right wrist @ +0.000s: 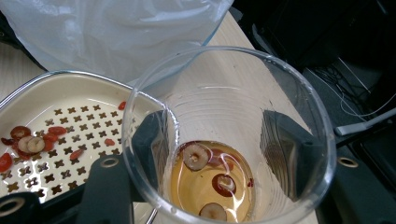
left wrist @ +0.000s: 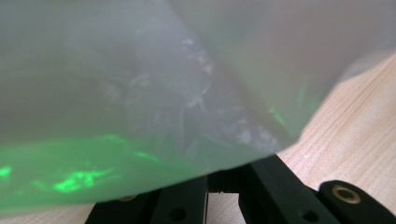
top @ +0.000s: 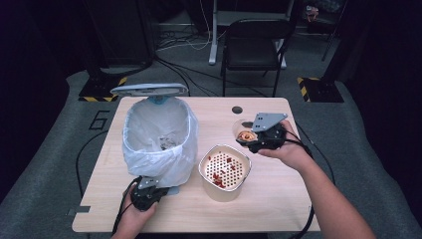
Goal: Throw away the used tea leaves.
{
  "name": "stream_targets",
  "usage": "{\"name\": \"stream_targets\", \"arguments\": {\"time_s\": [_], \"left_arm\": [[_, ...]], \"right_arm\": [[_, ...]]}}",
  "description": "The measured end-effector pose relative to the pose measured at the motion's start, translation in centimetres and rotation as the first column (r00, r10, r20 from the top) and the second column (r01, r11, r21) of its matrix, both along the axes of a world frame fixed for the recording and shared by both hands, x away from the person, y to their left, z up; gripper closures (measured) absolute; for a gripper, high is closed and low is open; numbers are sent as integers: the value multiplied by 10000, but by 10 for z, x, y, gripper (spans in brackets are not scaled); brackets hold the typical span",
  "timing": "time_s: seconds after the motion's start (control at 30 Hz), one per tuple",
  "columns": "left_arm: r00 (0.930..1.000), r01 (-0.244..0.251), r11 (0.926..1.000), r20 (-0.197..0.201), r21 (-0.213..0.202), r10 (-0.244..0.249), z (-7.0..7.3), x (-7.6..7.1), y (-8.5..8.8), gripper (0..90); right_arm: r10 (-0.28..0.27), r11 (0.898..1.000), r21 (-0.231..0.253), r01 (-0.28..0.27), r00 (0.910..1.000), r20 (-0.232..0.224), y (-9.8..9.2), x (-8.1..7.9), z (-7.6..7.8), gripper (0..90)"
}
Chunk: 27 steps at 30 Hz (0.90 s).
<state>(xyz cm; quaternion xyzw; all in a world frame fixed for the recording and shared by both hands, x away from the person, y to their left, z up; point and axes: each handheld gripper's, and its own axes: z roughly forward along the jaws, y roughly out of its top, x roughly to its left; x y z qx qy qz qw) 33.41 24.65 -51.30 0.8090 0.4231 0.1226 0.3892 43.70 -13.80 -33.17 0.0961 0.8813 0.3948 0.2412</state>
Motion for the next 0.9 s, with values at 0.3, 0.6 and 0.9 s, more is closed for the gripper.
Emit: {"name": "stream_targets", "arguments": {"time_s": [0.3, 0.6, 0.9], "left_arm": [[10000, -2, 10000, -9, -17, 2, 0, 0, 0, 900], [10000, -7, 10000, -11, -23, 7, 0, 0, 0, 900], [10000, -3, 10000, -10, -20, 3, 0, 0, 0, 900]], "right_arm": [[602, 9968, -557, -581, 9975, 377, 12, -2, 4, 418], [956, 9901, -1103, -869, 9925, 756, 19, -5, 4, 418], [1090, 9765, -1993, -823, 9859, 1271, 26, -13, 1, 418]]}}
